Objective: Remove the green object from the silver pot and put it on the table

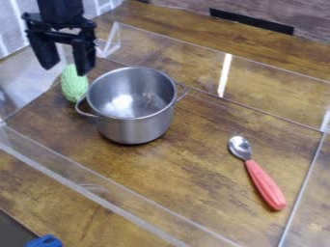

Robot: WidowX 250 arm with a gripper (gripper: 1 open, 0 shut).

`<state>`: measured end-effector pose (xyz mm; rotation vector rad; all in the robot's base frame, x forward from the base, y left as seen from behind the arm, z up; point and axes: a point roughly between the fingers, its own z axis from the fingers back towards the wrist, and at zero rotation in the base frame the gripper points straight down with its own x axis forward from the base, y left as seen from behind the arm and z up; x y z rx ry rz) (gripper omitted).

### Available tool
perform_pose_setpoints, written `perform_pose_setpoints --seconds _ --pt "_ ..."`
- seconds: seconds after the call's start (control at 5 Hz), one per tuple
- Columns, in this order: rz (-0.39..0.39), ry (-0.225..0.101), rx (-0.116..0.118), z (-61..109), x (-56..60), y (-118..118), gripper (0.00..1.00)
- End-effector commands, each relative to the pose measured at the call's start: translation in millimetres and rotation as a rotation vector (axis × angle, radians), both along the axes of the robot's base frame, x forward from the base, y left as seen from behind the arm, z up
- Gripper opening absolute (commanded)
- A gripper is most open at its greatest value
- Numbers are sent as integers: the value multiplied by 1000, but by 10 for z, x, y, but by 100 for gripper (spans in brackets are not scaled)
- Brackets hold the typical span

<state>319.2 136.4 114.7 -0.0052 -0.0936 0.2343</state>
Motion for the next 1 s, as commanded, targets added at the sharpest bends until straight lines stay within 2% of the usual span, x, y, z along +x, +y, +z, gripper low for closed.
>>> perform_pose_setpoints --seconds 0.0,0.2,0.4,0.6,0.8 --pt "115 -85 18 98 131 -4 100" --pt "194 -90 10 -14 191 -86 100" --pt "151 -113 0 -64 275 -145 100" --pt "106 -129 -3 -72 301 -174 100" --pt "72 -145 -7 12 328 -148 100"
